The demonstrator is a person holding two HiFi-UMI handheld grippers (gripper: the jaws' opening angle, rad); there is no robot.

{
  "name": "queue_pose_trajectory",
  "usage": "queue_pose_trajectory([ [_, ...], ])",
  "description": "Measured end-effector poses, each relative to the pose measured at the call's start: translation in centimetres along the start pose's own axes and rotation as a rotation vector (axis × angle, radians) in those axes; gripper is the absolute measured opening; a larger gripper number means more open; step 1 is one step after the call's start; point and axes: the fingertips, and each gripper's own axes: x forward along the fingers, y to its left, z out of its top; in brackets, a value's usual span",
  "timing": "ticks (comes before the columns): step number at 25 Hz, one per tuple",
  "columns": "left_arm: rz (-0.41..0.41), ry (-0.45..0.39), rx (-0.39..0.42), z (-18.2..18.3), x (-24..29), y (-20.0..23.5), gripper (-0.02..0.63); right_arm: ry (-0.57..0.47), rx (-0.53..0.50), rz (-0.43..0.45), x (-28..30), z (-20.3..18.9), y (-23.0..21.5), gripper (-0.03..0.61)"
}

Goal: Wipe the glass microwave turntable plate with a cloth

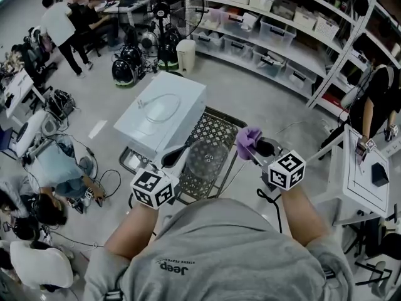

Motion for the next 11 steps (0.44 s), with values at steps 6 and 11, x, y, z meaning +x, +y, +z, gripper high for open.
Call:
queue_pose_trajectory([
  [6, 0.003, -0.001, -0.005, -0.14, -0.07, 0.14, 0.0, 0.001, 0.0, 0.0, 0.14, -0.18, -0.06, 0.089],
  [11, 0.002, 0.001, -0.01, 0.14, -0.2, -0.1, 0.0, 0.005, 0.0, 0.005, -0.03, -0.09, 0.18, 0.089],
])
